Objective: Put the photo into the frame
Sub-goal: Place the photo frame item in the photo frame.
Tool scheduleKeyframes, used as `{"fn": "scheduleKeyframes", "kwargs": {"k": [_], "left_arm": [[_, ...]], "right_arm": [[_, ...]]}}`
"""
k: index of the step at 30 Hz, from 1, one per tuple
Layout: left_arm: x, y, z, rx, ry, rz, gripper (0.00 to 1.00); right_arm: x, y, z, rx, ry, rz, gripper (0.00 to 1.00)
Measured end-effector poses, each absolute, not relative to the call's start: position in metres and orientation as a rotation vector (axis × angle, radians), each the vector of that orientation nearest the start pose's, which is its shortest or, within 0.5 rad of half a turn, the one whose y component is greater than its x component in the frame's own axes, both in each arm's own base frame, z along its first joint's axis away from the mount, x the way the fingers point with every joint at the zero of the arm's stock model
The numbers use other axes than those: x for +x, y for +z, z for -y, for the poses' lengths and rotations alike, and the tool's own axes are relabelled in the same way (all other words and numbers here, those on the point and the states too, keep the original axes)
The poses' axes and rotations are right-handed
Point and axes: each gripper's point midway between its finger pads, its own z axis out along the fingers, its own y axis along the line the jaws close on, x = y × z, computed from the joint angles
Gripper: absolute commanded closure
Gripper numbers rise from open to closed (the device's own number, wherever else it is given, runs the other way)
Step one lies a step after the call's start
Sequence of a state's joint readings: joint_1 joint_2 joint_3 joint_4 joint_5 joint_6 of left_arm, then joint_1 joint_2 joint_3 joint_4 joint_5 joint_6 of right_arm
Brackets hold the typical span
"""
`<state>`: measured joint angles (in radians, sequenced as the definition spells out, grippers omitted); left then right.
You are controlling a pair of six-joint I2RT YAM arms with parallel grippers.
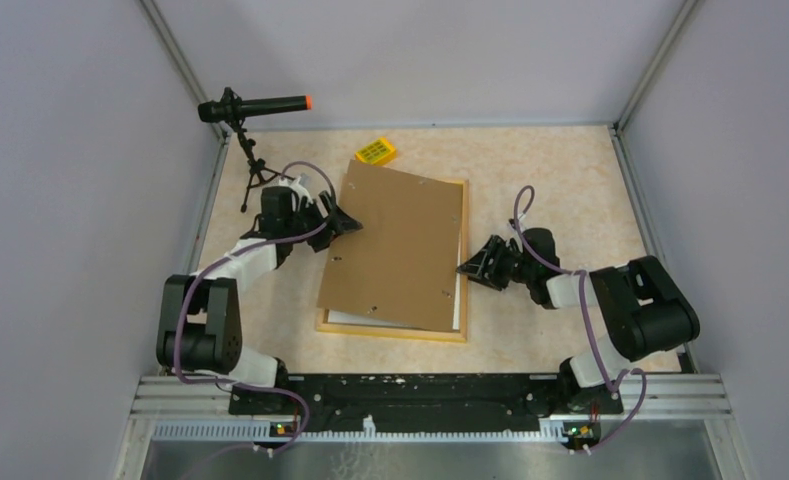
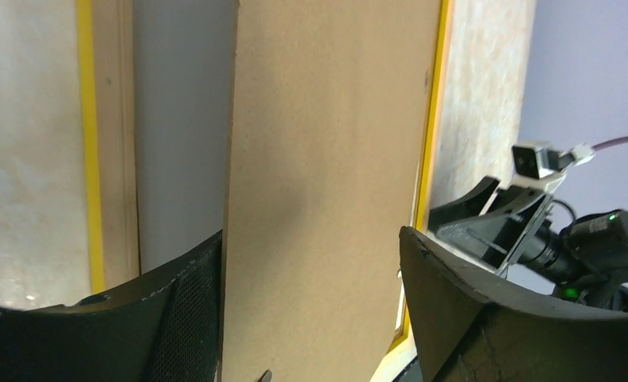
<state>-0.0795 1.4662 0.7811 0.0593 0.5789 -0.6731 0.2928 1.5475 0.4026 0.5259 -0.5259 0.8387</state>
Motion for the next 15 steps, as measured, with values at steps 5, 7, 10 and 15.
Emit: {"fn": "scheduleKeyframes", "kwargs": {"k": [5, 7, 10, 15], "left_arm": [[0.338, 0.096, 0.161, -0.313, -1.038, -2.349, 0.19], [0.338, 0.091, 0.163, -0.303, -0.999, -2.361, 0.18], [0.335, 0.083, 0.163, -0.269, -0.910, -2.390, 0.14], [0.331, 0.083, 0.168, -0.168, -0.765, -2.462, 0.01]], "right_arm": [[0.278, 0.035, -0.204, 0.321, 1.174, -2.343, 0.48], [0.279, 0.035, -0.203, 0.320, 1.169, -2.342, 0.48], [0.279, 0.035, -0.202, 0.312, 1.162, -2.342, 0.48], [0.279, 0.034, -0.202, 0.295, 1.150, -2.341, 0.48]]}}
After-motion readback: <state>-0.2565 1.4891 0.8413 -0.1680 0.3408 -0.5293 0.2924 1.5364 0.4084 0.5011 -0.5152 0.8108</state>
